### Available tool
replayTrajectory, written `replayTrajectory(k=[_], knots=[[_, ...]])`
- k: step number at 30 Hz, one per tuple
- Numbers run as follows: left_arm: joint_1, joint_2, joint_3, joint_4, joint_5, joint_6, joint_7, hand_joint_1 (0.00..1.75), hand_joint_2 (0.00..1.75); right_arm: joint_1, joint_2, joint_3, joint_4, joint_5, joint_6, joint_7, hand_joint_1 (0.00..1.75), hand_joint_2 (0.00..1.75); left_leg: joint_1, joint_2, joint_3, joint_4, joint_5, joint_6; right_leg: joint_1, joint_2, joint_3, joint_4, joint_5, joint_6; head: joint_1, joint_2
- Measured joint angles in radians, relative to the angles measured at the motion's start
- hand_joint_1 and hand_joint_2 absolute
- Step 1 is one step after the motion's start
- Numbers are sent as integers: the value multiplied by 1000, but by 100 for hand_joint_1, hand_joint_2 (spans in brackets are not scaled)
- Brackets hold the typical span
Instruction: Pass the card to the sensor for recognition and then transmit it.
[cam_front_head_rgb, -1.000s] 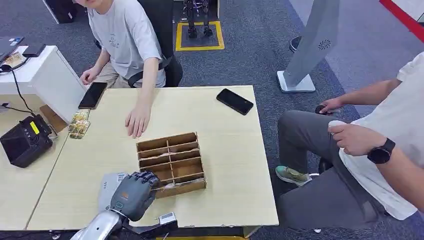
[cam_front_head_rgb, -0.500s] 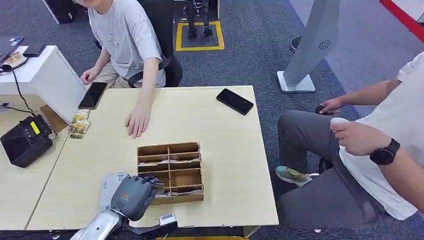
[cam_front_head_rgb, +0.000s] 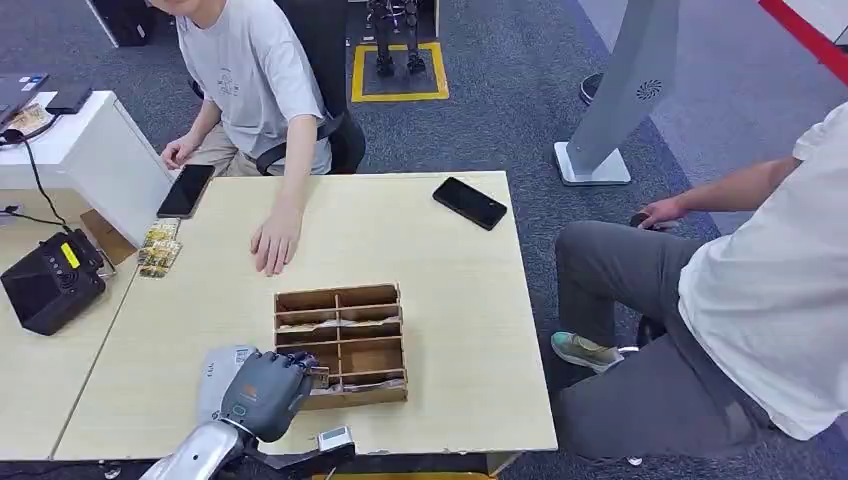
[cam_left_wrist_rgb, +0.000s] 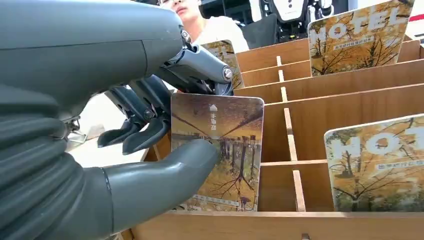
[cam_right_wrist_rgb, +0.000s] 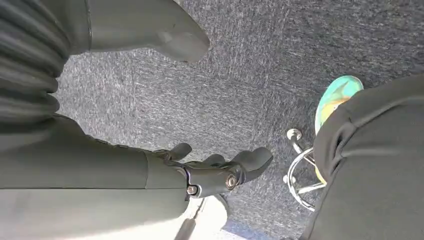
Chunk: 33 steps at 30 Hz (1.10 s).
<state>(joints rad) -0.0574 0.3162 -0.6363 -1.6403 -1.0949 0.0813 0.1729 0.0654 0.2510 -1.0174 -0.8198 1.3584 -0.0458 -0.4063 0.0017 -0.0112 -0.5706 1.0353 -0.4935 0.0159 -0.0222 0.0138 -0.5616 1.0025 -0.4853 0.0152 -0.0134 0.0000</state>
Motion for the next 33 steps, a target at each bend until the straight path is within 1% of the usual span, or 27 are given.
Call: replayTrajectory(k=[3, 5, 7, 8, 9, 10, 13, 15, 17, 18, 20, 22, 24, 28, 30, 33], knots=[[-4, 12, 3, -1, 64, 10, -26, 175, 175, 1, 2, 0, -7, -2, 3, 0, 0, 175, 0, 0, 0, 0, 0, 0, 0, 0, 0, 0, 0, 0, 0, 0], [-20, 36, 10, -12, 110, 14, -34, 175, 175, 1, 2, 0, -7, -7, 3, 0, 0, 175, 0, 0, 0, 0, 1, -1, 0, 0, -1, 0, 0, 0, 0, 0], [-78, 92, 36, -51, 186, 10, -45, 175, 175, 2, 2, -2, -7, -10, 2, -3, 0, 175, 1, 0, -1, 0, 2, -1, 2, -1, -1, 0, 1, -1, 0, 0], [-122, 131, 60, -74, 228, -1, -50, 175, 175, 2, 2, -4, -5, -11, 1, -5, 0, 175, 2, -1, -2, 0, 3, -2, 3, -1, -1, 0, 1, -1, 0, 0], [-169, 168, 91, -98, 259, -18, -61, 175, 175, 2, 2, -6, -4, -11, -1, -9, 0, 175, 3, -1, -2, 0, 4, -3, 3, -2, -1, 1, 3, -4, 0, 0], [-212, 205, 115, -114, 283, -44, -68, 175, 175, 3, 2, -8, -3, -11, -3, -12, 0, 175, 3, -1, -2, 0, 4, -4, 3, -2, -2, 1, 3, -4, 0, 0], [-321, 319, 242, -180, 377, -130, -119, 175, 175, 8, 1, -27, 18, -7, -23, -37, 0, 175, 7, 3, -2, 0, 5, -5, 6, 2, -3, 2, 5, -7, 1, 0], [-376, 385, 336, -208, 429, -178, -155, 175, 175, 12, 0, -45, 35, -2, -37, -53, 0, 175, 7, 5, -2, 0, 5, -5, 7, 4, -4, 2, 5, -7, 0, 0], [-417, 430, 422, -229, 449, -212, -165, 175, 175, 15, -2, -64, 52, 5, -44, -59, 0, 175, 7, 5, -2, 0, 5, -5, 7, 4, -5, 2, 4, -7, 0, 0], [-439, 448, 448, -238, 454, -234, -160, 175, 175, 14, -3, -71, 58, 10, -44, -62, 0, 175, 7, 5, -3, 0, 5, -5, 7, 4, -5, 1, 4, -7, 0, 0], [-488, 478, 472, -254, 470, -269, -129, 175, 175, 9, -3, -83, 65, 17, -43, -62, 0, 175, 8, 5, -4, 0, 5, -5, 8, 3, -6, 1, 4, -7, 3, 0], [-512, 503, 494, -261, 479, -276, -112, 175, 175, 3, -3, -90, 71, 25, -43, -58, 0, 175, 8, 5, -4, 0, 5, -5, 7, 4, -6, 1, 5, -7, 2, 0], [-544, 516, 500, -262, 473, -286, -88, 175, 175, -1, -2, -99, 75, 29, -40, -58, 0, 175, 8, 5, -4, 0, 5, -5, 7, 3, -6, 1, 5, -7, 2, 0], [-606, 527, 500, -262, 471, -292, -50, 175, 175, -14, -2, -105, 76, 31, -29, -56, 0, 175, 8, 5, -4, 0, 5, -6, 7, 3, -6, 1, 5, -7, 2, 0], [-613, 530, 499, -262, 475, -282, -41, 175, 175, -17, -2, -108, 76, 32, -25, -56, 0, 175, 7, 5, -4, 0, 5, -6, 7, 4, -6, 1, 6, -7, 2, 0], [-609, 523, 498, -262, 475, -256, -36, 175, 175, -19, 0, -109, 76, 35, -24, -56, 0, 175, 7, 5, -4, 0, 5, -6, 7, 4, -7, 1, 5, -7, 2, 0]])
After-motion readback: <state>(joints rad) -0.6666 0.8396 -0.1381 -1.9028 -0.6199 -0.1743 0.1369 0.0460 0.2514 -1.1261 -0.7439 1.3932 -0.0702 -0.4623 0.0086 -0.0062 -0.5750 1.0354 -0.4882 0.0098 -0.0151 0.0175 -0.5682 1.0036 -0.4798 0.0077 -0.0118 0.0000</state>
